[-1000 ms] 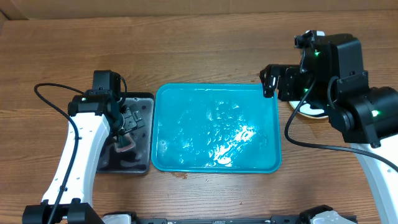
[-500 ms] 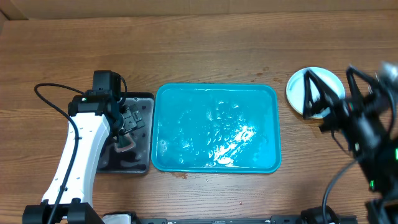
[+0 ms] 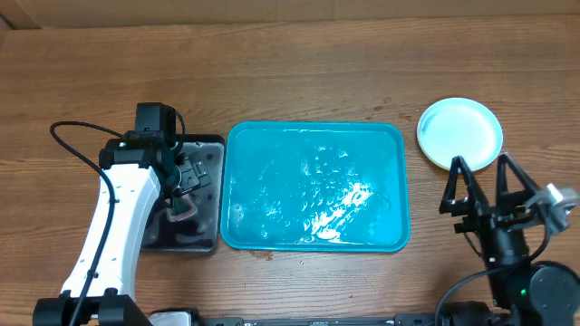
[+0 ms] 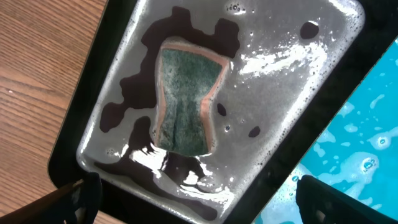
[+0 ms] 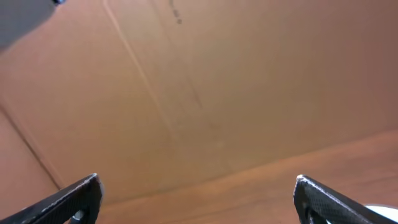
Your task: Clean dirty plates on tray and stack at the side
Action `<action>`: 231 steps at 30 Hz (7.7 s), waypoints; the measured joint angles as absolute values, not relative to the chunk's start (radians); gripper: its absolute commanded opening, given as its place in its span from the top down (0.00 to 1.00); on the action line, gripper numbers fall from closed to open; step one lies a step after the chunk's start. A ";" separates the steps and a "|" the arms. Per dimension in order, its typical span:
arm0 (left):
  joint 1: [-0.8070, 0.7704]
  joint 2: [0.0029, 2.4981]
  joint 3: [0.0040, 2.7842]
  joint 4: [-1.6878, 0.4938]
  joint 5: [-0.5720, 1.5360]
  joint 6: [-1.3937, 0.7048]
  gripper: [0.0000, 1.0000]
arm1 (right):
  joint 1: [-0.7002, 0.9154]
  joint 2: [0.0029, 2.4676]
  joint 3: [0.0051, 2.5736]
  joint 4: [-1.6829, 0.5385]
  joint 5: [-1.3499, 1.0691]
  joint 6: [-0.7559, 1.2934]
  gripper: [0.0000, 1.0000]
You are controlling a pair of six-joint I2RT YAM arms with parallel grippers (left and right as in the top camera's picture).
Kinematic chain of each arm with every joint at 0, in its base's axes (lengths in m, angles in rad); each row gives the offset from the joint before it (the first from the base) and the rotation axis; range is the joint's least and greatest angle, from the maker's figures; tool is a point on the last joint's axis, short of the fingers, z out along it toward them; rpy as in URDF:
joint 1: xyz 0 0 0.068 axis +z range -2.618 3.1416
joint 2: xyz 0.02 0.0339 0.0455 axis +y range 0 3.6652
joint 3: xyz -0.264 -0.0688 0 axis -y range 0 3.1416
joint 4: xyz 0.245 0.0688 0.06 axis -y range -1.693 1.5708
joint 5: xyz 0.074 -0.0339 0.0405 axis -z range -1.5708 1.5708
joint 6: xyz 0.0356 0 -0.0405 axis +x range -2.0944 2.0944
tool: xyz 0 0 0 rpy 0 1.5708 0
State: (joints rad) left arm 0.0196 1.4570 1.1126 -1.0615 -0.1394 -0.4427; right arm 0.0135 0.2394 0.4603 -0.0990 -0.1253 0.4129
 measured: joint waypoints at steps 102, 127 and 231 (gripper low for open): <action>0.020 1.457 1.113 -1.061 -0.140 -0.443 0.00 | 0.047 0.013 0.018 -0.067 -0.255 -0.079 0.00; 0.020 1.400 1.112 -1.060 -0.178 -0.442 0.01 | 0.047 0.013 0.018 -0.068 -0.255 -0.079 0.00; 0.019 0.015 0.008 -0.049 0.318 -0.054 0.00 | 0.047 0.013 0.018 -0.068 -0.255 -0.079 0.00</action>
State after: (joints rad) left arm 0.0193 0.0151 0.0082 -0.0490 0.3183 -0.0536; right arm 0.0467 0.0128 0.0181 -0.0677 -0.2546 -0.0792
